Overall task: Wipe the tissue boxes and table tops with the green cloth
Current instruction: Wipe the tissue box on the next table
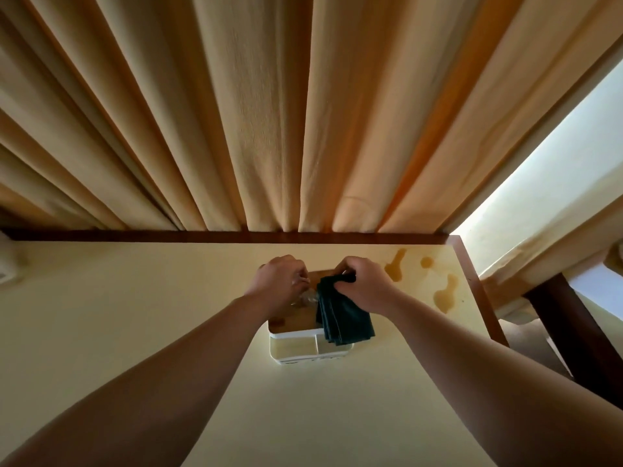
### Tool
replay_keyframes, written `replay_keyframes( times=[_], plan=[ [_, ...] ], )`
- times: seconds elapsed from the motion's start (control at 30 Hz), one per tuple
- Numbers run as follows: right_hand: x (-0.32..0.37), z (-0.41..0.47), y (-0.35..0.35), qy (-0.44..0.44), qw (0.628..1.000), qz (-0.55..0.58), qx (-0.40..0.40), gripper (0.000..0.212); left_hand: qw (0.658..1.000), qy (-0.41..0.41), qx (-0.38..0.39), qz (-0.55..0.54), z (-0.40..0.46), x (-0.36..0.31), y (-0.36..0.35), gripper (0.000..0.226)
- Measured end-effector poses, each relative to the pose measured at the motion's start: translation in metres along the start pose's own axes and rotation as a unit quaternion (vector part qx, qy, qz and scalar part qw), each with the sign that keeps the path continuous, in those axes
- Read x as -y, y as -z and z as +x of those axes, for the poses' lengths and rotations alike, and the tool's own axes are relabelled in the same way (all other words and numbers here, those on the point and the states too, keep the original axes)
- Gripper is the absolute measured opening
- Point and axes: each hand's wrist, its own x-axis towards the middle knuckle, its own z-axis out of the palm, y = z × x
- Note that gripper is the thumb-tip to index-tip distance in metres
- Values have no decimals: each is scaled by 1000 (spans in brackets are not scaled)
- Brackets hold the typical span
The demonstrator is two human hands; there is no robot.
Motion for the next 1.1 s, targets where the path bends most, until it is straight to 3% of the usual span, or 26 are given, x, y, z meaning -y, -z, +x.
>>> replay_keyframes(
  times=[0.07,0.17,0.3,0.57,0.73,1.1],
  plan=[
    [2,-10,-7,-2,1000,10,-28,29,1000,4,2,-6,0,0,0,7],
    [2,-35,-30,30,994,-69,-81,52,1000,14,3,-21,-1,0,-1,8],
    [-6,-60,-61,58,986,-149,-55,69,999,8,-7,-45,-3,4,-5,34],
    [-5,-52,-67,36,983,-159,-84,68,999,-6,15,-41,-5,7,-4,32],
    [-7,-56,-66,38,982,-179,-53,84,999,-22,48,-15,-10,6,4,22],
    [7,-22,-50,48,979,-191,-48,69,998,9,55,-6,-4,0,9,16]
  ],
)
